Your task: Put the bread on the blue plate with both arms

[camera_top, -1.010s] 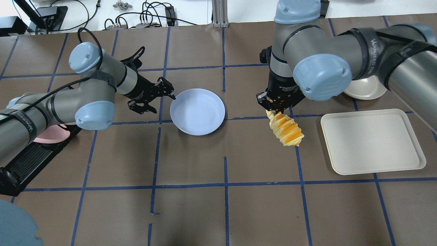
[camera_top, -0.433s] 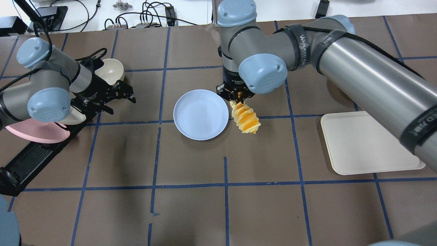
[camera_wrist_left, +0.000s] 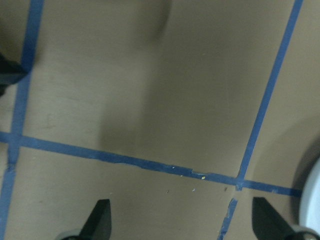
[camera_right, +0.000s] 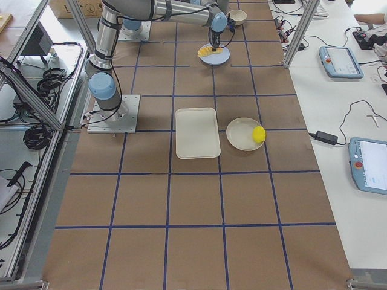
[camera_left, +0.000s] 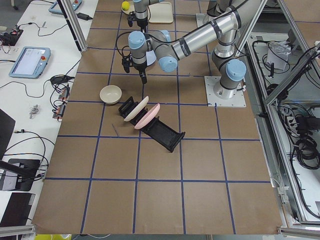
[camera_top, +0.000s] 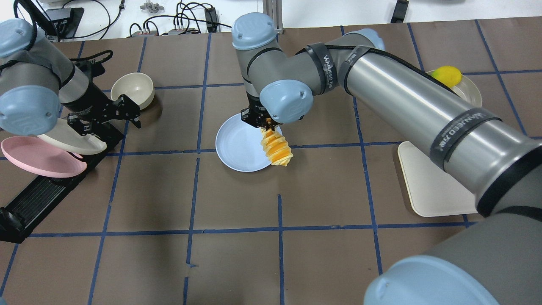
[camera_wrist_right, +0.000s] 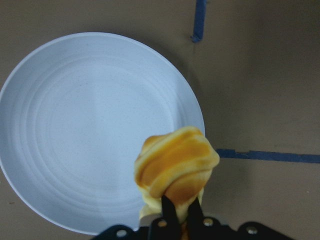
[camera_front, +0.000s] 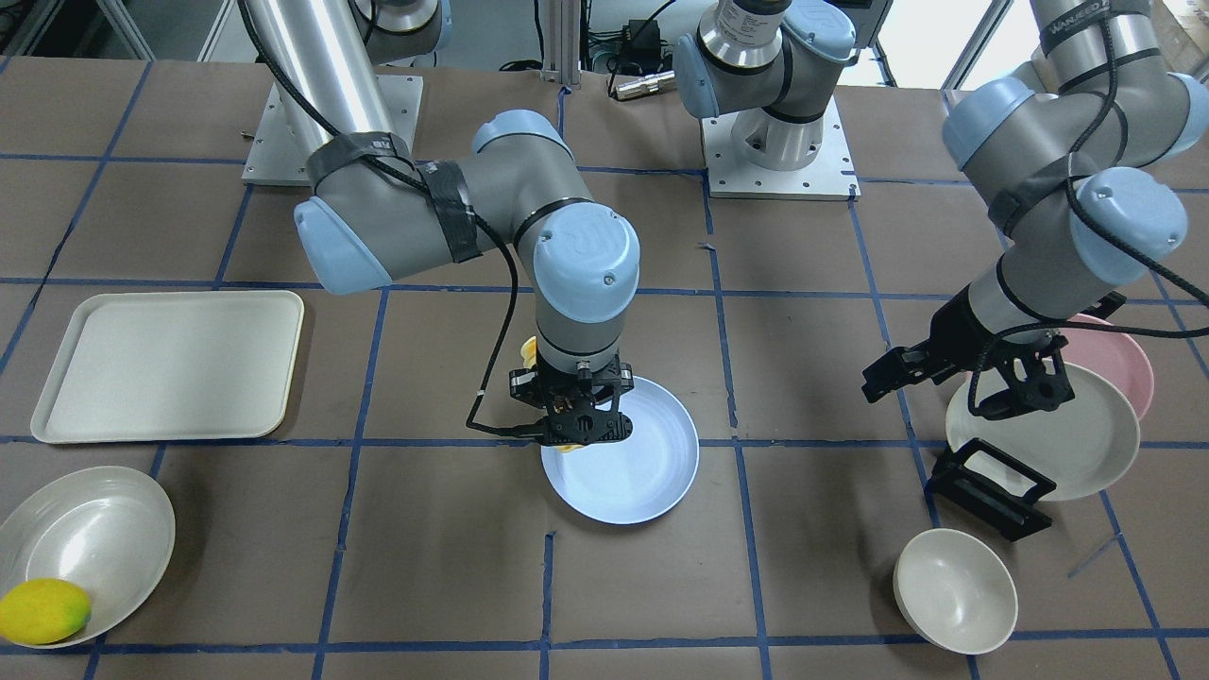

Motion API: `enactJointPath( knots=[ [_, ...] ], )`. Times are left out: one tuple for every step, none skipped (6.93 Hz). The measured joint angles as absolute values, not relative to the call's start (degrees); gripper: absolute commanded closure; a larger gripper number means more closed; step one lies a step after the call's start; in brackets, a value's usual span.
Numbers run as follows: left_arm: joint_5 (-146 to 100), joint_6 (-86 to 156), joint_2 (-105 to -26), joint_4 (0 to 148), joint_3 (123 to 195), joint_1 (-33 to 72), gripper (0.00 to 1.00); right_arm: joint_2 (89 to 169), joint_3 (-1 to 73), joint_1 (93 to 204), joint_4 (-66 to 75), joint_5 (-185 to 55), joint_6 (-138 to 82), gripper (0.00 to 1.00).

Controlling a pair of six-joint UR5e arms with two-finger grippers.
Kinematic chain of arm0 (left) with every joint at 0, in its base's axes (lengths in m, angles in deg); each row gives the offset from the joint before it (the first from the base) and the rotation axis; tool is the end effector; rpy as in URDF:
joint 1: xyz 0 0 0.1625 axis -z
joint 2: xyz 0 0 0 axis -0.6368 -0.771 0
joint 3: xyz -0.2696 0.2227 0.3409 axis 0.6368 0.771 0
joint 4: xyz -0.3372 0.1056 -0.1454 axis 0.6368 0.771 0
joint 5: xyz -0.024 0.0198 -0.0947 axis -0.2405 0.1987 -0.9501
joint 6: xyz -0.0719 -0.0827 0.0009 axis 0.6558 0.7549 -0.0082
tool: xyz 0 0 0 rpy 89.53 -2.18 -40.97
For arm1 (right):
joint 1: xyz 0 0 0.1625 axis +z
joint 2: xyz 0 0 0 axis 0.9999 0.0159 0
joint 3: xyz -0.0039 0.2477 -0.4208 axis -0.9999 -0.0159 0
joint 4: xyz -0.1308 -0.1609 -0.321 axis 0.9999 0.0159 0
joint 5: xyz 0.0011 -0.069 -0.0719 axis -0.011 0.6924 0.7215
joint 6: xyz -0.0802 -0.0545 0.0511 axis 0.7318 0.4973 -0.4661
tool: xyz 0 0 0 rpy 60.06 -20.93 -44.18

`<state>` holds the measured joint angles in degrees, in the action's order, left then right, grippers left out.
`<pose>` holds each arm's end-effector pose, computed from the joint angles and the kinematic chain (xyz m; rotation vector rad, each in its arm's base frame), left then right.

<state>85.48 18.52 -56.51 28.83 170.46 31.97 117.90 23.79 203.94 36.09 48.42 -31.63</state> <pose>0.0306 -0.5304 0.3861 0.4481 -3.0435 -0.0910 0.4055 -0.5616 0.3273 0.1300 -3.1019 -0.0835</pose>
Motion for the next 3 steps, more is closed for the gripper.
enactJointPath(
  knots=[
    [87.87,18.51,-56.30,32.88,167.80,31.87,0.00,117.02,23.57,204.80,36.79,48.38,-32.58,0.91],
    [89.92,18.51,-56.29,37.89,164.51,31.84,0.00,116.28,23.46,205.71,37.63,48.34,-33.77,0.91],
    [90.82,18.51,-55.56,43.25,161.75,31.88,0.00,115.23,23.37,206.70,39.16,48.34,-35.41,0.91]
  ],
)
